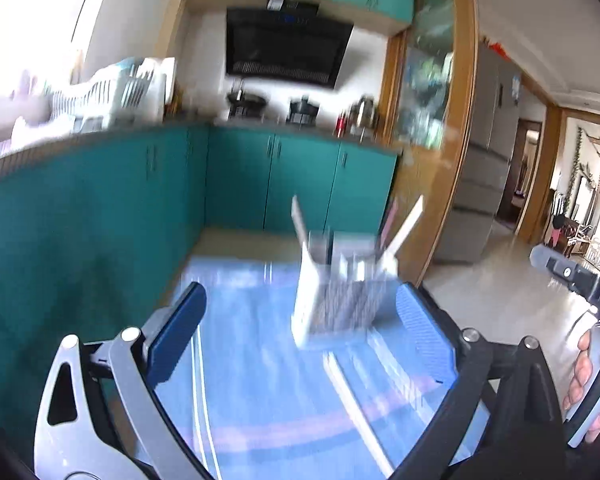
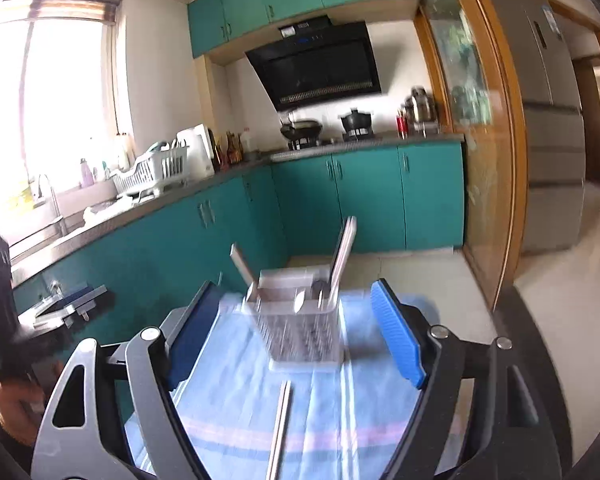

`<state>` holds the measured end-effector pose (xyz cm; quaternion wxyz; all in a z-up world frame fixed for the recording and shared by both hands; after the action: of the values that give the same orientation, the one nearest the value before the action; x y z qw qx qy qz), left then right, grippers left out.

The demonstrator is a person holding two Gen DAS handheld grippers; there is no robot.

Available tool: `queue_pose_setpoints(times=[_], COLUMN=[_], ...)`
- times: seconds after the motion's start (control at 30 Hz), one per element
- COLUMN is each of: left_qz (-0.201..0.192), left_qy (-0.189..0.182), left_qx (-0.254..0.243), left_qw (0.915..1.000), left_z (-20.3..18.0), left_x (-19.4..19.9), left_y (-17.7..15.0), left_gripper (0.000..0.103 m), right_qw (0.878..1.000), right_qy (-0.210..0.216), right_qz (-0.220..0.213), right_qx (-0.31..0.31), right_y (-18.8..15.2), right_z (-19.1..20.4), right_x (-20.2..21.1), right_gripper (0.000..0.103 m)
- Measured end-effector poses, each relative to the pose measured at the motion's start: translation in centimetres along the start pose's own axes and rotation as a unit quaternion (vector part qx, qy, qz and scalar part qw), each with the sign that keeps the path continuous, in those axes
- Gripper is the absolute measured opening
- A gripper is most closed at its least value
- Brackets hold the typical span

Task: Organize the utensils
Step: 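Move both open tools back toward the two white chopsticks on the cloth, then grasp a white chopstick beside the basket with the right tool and lift it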

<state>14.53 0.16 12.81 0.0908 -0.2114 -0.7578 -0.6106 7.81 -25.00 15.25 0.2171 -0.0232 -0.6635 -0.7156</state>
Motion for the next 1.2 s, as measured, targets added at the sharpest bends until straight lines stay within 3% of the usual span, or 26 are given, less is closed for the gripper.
queue_pose_setpoints(times=[0.1, 0.2, 0.3, 0.67, 0.93, 0.97, 1.03, 1.2], left_qz=[0.053, 0.078, 0.102, 0.083, 0.073, 0.068, 0.056, 0.039], left_qy=[0.011, 0.029, 0.021, 0.019, 0.018, 0.02, 0.021, 0.041], left_qx=[0.004, -0.021, -0.019, -0.028, -0.025, -0.021, -0.012, -0.016], left_qw=[0.9985, 0.9963, 0.9944, 0.996, 0.9969, 0.9972, 0.9981, 0.9983], left_z=[0.1, -0.5, -0.7, -1.8, -0.8, -0.4, 0.6, 2.5], left_x=[-0.2, -0.5, -0.4, 1.2, 0.7, 0.4, -0.1, -2.3], left_y=[-6.3, -9.7, -11.9, -10.3, -9.8, -9.5, -8.8, -8.0], left_gripper=[0.095, 0.095, 0.095, 0.095, 0.095, 0.095, 0.095, 0.095], right_qw=[1.0, 0.998, 0.996, 0.996, 0.995, 0.994, 0.991, 0.97], right_qy=[-0.003, -0.001, 0.007, 0.007, 0.016, 0.02, 0.023, 0.075], right_qz=[0.027, 0.057, 0.083, 0.087, 0.102, 0.104, 0.126, 0.223], right_qx=[-0.002, -0.006, -0.012, -0.009, 0.011, 0.023, 0.049, 0.06], right_y=[-4.3, -8.6, -11.1, -12.0, -12.0, -11.8, -11.8, -13.0], right_z=[0.9, 1.7, 2.2, 3.0, 3.9, 4.2, 4.8, 6.2], right_x=[0.5, 0.7, 0.7, 2.3, 0.3, -0.5, -3.0, -12.4], right_gripper=[0.077, 0.077, 0.077, 0.077, 0.076, 0.074, 0.06, 0.031])
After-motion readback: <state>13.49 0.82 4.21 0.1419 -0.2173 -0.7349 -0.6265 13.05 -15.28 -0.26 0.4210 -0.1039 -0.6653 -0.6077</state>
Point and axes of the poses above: each gripper's, at about its wrist camera, not at the fingertips, and x roughly against the way its jaws point, z to its left, y to its top, the point moved 6 cm from there along -x, roughly the way its jaws point, and after that the axes turned 5 degrees about x, right-handed, at the moved point
